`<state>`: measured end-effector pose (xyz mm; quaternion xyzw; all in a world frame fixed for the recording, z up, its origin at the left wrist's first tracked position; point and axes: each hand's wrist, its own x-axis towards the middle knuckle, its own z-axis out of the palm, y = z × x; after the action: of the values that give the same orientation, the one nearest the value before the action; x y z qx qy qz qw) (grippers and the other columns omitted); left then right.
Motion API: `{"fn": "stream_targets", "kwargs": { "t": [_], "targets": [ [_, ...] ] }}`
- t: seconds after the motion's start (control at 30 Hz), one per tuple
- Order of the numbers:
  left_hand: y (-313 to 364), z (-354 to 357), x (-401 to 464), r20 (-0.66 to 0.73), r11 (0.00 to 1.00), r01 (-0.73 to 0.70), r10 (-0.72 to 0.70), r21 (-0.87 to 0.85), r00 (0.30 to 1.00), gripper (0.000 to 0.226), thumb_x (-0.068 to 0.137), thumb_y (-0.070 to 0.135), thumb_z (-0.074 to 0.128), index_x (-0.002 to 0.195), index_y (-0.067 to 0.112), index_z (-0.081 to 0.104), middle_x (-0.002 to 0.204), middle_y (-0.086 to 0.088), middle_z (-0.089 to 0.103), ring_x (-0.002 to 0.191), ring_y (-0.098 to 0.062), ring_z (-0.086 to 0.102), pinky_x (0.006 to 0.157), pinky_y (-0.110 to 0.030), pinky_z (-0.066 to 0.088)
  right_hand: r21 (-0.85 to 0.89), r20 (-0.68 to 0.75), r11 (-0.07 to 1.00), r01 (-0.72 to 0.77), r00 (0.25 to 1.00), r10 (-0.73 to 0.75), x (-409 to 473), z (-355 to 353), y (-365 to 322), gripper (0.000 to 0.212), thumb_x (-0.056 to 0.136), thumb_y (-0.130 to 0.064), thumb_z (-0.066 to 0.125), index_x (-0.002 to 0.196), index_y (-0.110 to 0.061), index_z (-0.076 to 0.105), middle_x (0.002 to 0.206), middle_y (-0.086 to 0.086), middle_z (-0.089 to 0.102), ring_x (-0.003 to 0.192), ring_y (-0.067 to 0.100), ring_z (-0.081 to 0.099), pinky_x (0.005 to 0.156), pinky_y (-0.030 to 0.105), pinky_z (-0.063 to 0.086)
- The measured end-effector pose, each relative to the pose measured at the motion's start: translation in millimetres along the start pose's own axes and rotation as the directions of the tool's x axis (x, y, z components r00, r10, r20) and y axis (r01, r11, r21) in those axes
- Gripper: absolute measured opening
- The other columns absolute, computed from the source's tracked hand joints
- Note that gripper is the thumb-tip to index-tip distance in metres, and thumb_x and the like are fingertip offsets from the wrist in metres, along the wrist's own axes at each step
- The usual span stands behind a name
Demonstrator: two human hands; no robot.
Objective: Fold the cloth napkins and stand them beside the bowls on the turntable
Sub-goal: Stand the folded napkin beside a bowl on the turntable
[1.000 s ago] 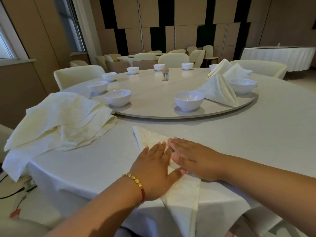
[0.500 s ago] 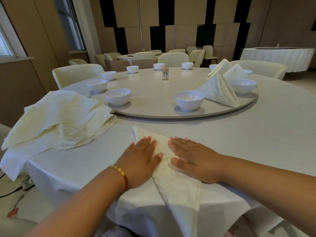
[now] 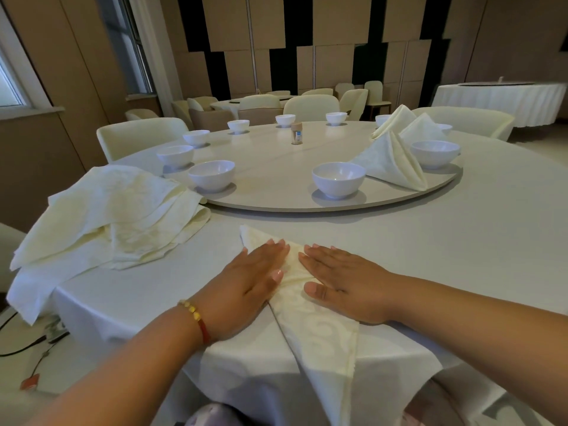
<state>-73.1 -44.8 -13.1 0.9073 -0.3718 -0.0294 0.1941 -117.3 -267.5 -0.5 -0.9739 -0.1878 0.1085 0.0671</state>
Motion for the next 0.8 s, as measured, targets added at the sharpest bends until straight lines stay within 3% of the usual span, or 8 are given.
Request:
{"fn": "stream_targets", "kwargs": {
  "t": [0.1, 0.17, 0.23, 0.3, 0.5, 0.6, 0.8],
  "targets": [
    [6.2, 1.7, -23.1, 0.042, 0.974, -0.224, 0.225, -0.023, 0.973, 0.064, 0.091, 0.067, 0.017, 0.147, 0.036, 0.028, 0.153, 0.025, 0.019, 0.141, 0.013, 0.004, 0.116, -0.016, -0.007, 0.009, 0.0, 1.0, 0.006, 1.0, -0.006, 0.6, 1.0, 1.1, 0.091, 0.074, -0.073, -0.004, 0.153, -0.028, -0.009, 0.159, -0.011, -0.018, 0.143, 0.001, -0.018, 0.114, 0.02, -0.012],
    [4.9, 3.3, -30.5, 0.069, 0.958, -0.287, 0.288, -0.022, 0.955, 0.056, 0.093, 0.059, 0.033, 0.143, 0.033, 0.037, 0.15, 0.024, 0.027, 0.14, 0.011, 0.012, 0.115, -0.015, -0.007, 0.0, 0.008, 1.0, 0.002, 1.0, -0.002, 0.9, 1.0, 2.3, 0.075, 0.089, -0.065, 0.004, 0.153, -0.027, -0.008, 0.159, -0.01, -0.017, 0.144, 0.001, -0.018, 0.114, 0.02, -0.012],
    [1.5, 4.3, -31.5, 0.036, 0.95, -0.304, 0.307, -0.07, 0.951, 0.048, 0.093, 0.045, 0.051, 0.138, 0.031, 0.047, 0.145, 0.022, 0.038, 0.137, 0.01, 0.025, 0.116, -0.016, -0.004, -0.006, 0.006, 1.0, -0.001, 1.0, 0.002, 1.6, 1.2, 3.2, 0.068, 0.095, -0.058, 0.008, 0.153, -0.027, -0.008, 0.159, -0.01, -0.017, 0.144, 0.002, -0.017, 0.115, 0.02, -0.012],
    [-1.3, 4.2, -27.9, -0.026, 0.94, -0.323, 0.322, -0.109, 0.946, 0.041, 0.089, 0.034, 0.057, 0.13, 0.028, 0.057, 0.137, 0.018, 0.051, 0.13, 0.009, 0.039, 0.118, -0.018, 0.003, -0.021, 0.005, 1.0, -0.003, 1.0, 0.003, 2.6, 1.8, 2.8, 0.067, 0.096, -0.057, 0.009, 0.153, -0.026, -0.007, 0.16, -0.009, -0.016, 0.144, 0.002, -0.017, 0.114, 0.019, -0.012],
    [3.0, 1.6, -19.3, -0.108, 0.914, -0.395, 0.385, -0.09, 0.917, 0.041, 0.087, 0.046, 0.06, 0.114, 0.016, 0.07, 0.12, 0.007, 0.066, 0.115, 0.003, 0.057, 0.111, -0.027, 0.034, -0.016, 0.009, 1.0, -0.009, 1.0, 0.009, 2.2, -0.5, 1.4, 0.066, 0.096, -0.056, 0.009, 0.153, -0.026, -0.007, 0.16, -0.009, -0.015, 0.145, 0.002, -0.015, 0.11, 0.016, -0.012],
    [4.6, 3.4, -19.9, -0.132, 0.911, -0.398, 0.384, -0.105, 0.914, 0.038, 0.085, 0.042, 0.065, 0.112, 0.017, 0.071, 0.118, 0.008, 0.068, 0.113, 0.0, 0.06, 0.104, -0.03, 0.044, -0.016, 0.014, 1.0, -0.003, 1.0, 0.003, 2.7, -0.2, 2.3, 0.067, 0.096, -0.057, 0.008, 0.153, -0.026, -0.007, 0.16, -0.01, -0.016, 0.145, 0.002, -0.015, 0.112, 0.017, -0.012],
    [12.2, 4.1, -22.7, -0.22, 0.931, -0.349, 0.32, -0.107, 0.921, 0.031, 0.086, 0.043, 0.061, 0.104, 0.022, 0.074, 0.107, 0.013, 0.071, 0.099, 0.002, 0.065, 0.09, -0.022, 0.051, 0.008, 0.001, 1.0, -0.006, 1.0, 0.006, 3.6, 2.0, 5.5, 0.065, 0.096, -0.055, 0.008, 0.153, -0.026, -0.006, 0.16, -0.01, -0.015, 0.144, 0.001, -0.015, 0.11, 0.015, -0.013]
  ]
}}
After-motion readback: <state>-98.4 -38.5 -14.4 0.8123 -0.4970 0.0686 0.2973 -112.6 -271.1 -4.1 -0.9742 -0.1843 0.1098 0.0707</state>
